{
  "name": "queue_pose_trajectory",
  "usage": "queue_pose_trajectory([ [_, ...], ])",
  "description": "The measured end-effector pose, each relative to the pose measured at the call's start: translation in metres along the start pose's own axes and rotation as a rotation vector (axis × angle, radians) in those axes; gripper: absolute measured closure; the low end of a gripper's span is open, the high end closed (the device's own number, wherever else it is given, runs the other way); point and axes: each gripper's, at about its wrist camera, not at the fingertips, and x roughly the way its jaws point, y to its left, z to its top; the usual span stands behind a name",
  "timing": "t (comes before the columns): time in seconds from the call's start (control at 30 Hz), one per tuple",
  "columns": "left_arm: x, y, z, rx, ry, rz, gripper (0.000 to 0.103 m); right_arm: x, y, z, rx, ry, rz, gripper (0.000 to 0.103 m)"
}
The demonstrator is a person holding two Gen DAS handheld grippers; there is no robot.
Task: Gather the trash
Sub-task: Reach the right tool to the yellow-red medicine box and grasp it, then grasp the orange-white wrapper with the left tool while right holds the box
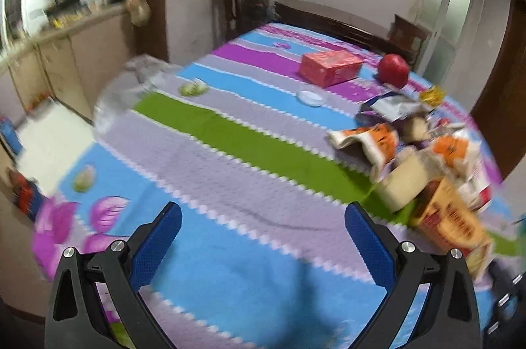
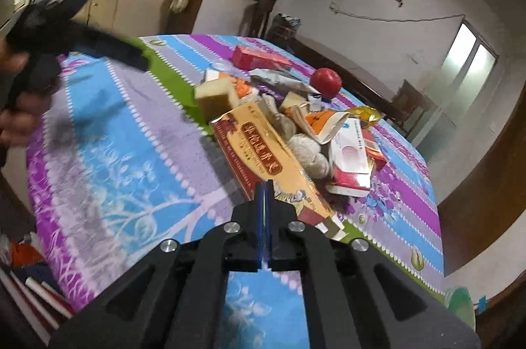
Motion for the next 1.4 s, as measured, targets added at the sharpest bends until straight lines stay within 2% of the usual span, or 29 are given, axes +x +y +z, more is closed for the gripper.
queue_pose_trajectory([
  [0.03, 0.004, 0.002, 0.004, -0.025, 0.020, -0.045, 0.004, -0.002, 0.002, 0.000, -0.031, -0.007, -0.003, 0.056],
  [0.1, 0.012, 0.005, 0.011, -0.059, 0.062, -0.122, 0.004, -0.002, 0.007, 0.000, -0.127, -0.030, -0.009, 0.013],
  [0.13, 0.018, 0.006, 0.014, -0.075, 0.090, -0.159, 0.004, -0.002, 0.012, 0.000, -0.202, -0.053, -0.010, 0.013],
  [0.2, 0.026, 0.011, 0.018, -0.115, 0.126, -0.196, 0.004, 0.009, 0.013, 0.003, -0.271, -0.028, -0.012, 0.013],
  [0.33, 0.030, 0.016, 0.018, -0.143, 0.128, -0.192, 0.004, 0.040, 0.005, 0.009, -0.287, 0.048, -0.043, 0.013],
  [0.4, 0.033, 0.016, 0.017, -0.140, 0.139, -0.193, 0.004, 0.052, -0.002, 0.012, -0.262, 0.101, -0.002, 0.013],
  [0.47, 0.038, 0.016, 0.018, -0.127, 0.149, -0.196, 0.004, 0.065, -0.014, 0.019, -0.195, 0.156, 0.081, 0.018],
  [0.53, 0.041, 0.014, 0.020, -0.120, 0.159, -0.208, 0.004, 0.077, -0.030, 0.024, -0.101, 0.226, 0.170, 0.033],
  [0.6, 0.045, 0.012, 0.023, -0.124, 0.177, -0.241, 0.004, 0.084, -0.041, 0.027, -0.039, 0.262, 0.239, 0.035],
  [0.7, 0.053, 0.005, 0.029, -0.135, 0.223, -0.326, 0.004, 0.083, -0.050, 0.028, -0.008, 0.248, 0.274, 0.038],
  [0.83, 0.072, -0.002, 0.044, -0.217, 0.314, -0.498, 0.004, 0.058, -0.050, 0.018, 0.068, 0.202, 0.306, 0.040],
  [0.97, 0.087, -0.013, 0.056, -0.240, 0.329, -0.522, 0.005, 0.025, -0.048, 0.008, 0.193, 0.151, 0.327, 0.040],
  [1.07, 0.099, -0.022, 0.062, -0.292, 0.368, -0.583, 0.005, 0.009, -0.051, 0.004, 0.268, 0.116, 0.329, 0.041],
  [1.17, 0.104, -0.033, 0.064, -0.302, 0.408, -0.627, 0.006, -0.003, -0.053, -0.003, 0.330, 0.098, 0.341, 0.048],
  [1.27, 0.106, -0.041, 0.069, -0.293, 0.395, -0.629, 0.011, -0.011, -0.056, -0.009, 0.380, 0.087, 0.348, 0.050],
  [1.33, 0.115, -0.046, 0.071, -0.304, 0.420, -0.678, 0.023, -0.013, -0.056, -0.012, 0.399, 0.084, 0.346, 0.051],
  [1.37, 0.121, -0.049, 0.072, -0.314, 0.440, -0.701, 0.026, -0.014, -0.057, -0.014, 0.410, 0.083, 0.339, 0.051],
  [1.4, 0.125, -0.050, 0.073, -0.325, 0.446, -0.704, 0.032, -0.011, -0.059, -0.015, 0.417, 0.083, 0.336, 0.051],
])
